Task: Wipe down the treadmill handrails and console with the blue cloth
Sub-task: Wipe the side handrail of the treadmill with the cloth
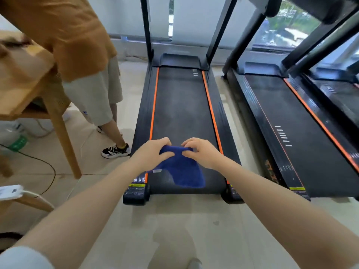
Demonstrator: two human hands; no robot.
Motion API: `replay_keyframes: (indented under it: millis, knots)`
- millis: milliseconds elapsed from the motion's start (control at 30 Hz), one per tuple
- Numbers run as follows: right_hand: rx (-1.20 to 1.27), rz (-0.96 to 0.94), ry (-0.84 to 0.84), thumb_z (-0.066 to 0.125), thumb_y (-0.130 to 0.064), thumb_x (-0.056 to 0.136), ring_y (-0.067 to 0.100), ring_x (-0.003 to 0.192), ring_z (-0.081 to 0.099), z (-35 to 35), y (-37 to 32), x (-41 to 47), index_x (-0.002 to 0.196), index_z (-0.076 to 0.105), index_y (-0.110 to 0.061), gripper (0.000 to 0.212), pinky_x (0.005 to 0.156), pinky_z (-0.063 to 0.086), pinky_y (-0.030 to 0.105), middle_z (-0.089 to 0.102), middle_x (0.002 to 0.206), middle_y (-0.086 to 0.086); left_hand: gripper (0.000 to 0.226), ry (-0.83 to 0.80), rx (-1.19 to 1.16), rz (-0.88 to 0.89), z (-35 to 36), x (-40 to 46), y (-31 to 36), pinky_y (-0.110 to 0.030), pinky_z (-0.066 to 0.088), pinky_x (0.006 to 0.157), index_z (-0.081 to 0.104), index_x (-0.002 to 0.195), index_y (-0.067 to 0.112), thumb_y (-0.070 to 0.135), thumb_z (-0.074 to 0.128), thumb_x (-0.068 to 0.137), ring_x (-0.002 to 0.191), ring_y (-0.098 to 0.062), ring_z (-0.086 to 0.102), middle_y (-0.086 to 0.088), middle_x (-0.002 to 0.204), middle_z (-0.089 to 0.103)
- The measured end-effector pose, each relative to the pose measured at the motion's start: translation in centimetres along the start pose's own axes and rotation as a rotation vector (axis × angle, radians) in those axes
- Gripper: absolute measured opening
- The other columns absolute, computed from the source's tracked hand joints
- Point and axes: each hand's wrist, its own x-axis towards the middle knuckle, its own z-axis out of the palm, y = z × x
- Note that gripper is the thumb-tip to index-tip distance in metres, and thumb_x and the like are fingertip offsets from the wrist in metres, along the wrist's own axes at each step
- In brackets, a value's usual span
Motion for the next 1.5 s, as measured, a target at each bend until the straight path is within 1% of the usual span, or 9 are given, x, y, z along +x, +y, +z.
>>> replay_keyframes:
  millis: [133, 267, 400, 567, 800, 1033, 1200, 1333, 1500]
  knots:
    - [0.144, 0.079, 0.012, 0.047, -0.027, 0.097, 0.012, 0.064, 0.046, -3.9, 3.9, 1.6, 0.073, 0.050, -0.022, 0.025, 0.060, 0.035, 0.023, 0.052, 0.070, -0.004, 0.014, 0.059, -0.161, -0.086, 0.7, 5.7, 2.3, -0.035, 0.048, 0.070, 0.053, 0.091, 0.015, 0.028, 0.054, 0.092, 0.076, -0.023, 0.058, -0.004, 0.080, 0.061]
    - [0.334, 0.119, 0.001, 0.047, -0.038, 0.095, 0.018, 0.070, 0.052, -7.0, 7.0, 4.1, 0.085, 0.056, -0.007, 0.034, 0.069, 0.043, 0.034, 0.060, 0.079, 0.010, 0.016, 0.146, -0.431, -0.169, 0.4, 10.9, 4.0, -0.034, 0.048, 0.074, 0.056, 0.092, 0.013, 0.029, 0.051, 0.094, 0.080, -0.018, 0.057, -0.005, 0.085, 0.061]
    - [0.470, 0.183, -0.087, 0.053, -0.042, 0.091, 0.024, 0.090, 0.065, -9.5, 8.8, 7.5, 0.101, 0.065, -0.013, 0.032, 0.082, 0.051, 0.037, 0.070, 0.097, 0.007, 0.011, 0.192, -0.583, -0.207, -1.4, 15.2, 3.0, -0.036, 0.049, 0.076, 0.057, 0.090, 0.015, 0.026, 0.054, 0.093, 0.080, -0.018, 0.058, -0.009, 0.087, 0.063]
    - [0.515, 0.239, -0.148, 0.055, -0.023, 0.092, 0.000, 0.053, 0.057, -11.8, 9.6, 12.4, 0.087, 0.065, -0.015, 0.014, 0.055, 0.041, 0.018, 0.064, 0.066, -0.011, 0.008, 0.295, -0.597, -0.245, -5.3, 21.4, -1.4, -0.026, 0.045, 0.065, 0.057, 0.083, 0.018, 0.018, 0.056, 0.091, 0.075, -0.016, 0.055, -0.002, 0.079, 0.060]
    - [0.994, 0.401, 0.288, 0.051, -0.027, 0.094, 0.025, 0.092, 0.064, -14.3, 8.3, 23.3, 0.091, 0.057, -0.011, 0.017, 0.085, 0.052, 0.046, 0.067, 0.092, 0.008, 0.009, 0.248, -0.547, -0.243, -9.8, 31.4, -5.9, -0.030, 0.046, 0.075, 0.055, 0.086, 0.022, 0.016, 0.051, 0.092, 0.085, -0.016, 0.056, 0.000, 0.089, 0.060]
    - [0.945, 0.506, 0.515, 0.050, -0.021, 0.092, 0.028, 0.097, 0.064, -16.4, 8.0, 31.7, 0.093, 0.057, -0.012, 0.011, 0.087, 0.053, 0.046, 0.066, 0.099, 0.015, 0.006, 0.069, -0.587, -0.157, -11.2, 38.5, -5.6, -0.024, 0.046, 0.071, 0.058, 0.089, 0.020, 0.018, 0.053, 0.092, 0.082, -0.011, 0.057, 0.002, 0.089, 0.063]
    - [1.023, 0.384, 0.434, 0.051, -0.022, 0.094, 0.023, 0.100, 0.064, -19.5, 8.0, 37.9, 0.103, 0.057, -0.015, 0.013, 0.088, 0.053, 0.043, 0.067, 0.103, 0.009, 0.004, 0.074, -0.592, -0.104, -12.4, 44.3, -5.9, -0.025, 0.046, 0.075, 0.056, 0.090, 0.020, 0.022, 0.053, 0.093, 0.083, -0.010, 0.056, 0.003, 0.089, 0.062]
    - [1.128, 0.297, 0.348, 0.052, -0.024, 0.095, 0.023, 0.099, 0.065, -21.8, 9.3, 44.0, 0.104, 0.061, -0.015, 0.016, 0.088, 0.054, 0.041, 0.069, 0.103, 0.007, 0.016, 0.126, -0.697, -0.218, -13.5, 50.3, -7.5, -0.021, 0.042, 0.069, 0.053, 0.093, 0.015, 0.030, 0.049, 0.094, 0.079, -0.009, 0.052, 0.003, 0.088, 0.057]
    - [1.257, 0.254, 0.131, 0.043, -0.027, 0.097, 0.015, 0.081, 0.062, -28.1, 10.3, 53.0, 0.102, 0.057, -0.011, 0.021, 0.064, 0.052, 0.021, 0.062, 0.092, 0.006, 0.017, 0.196, -0.800, -0.381, -17.2, 59.3, -9.3, -0.026, 0.040, 0.069, 0.049, 0.086, 0.020, 0.032, 0.043, 0.096, 0.077, -0.013, 0.049, 0.002, 0.086, 0.055]
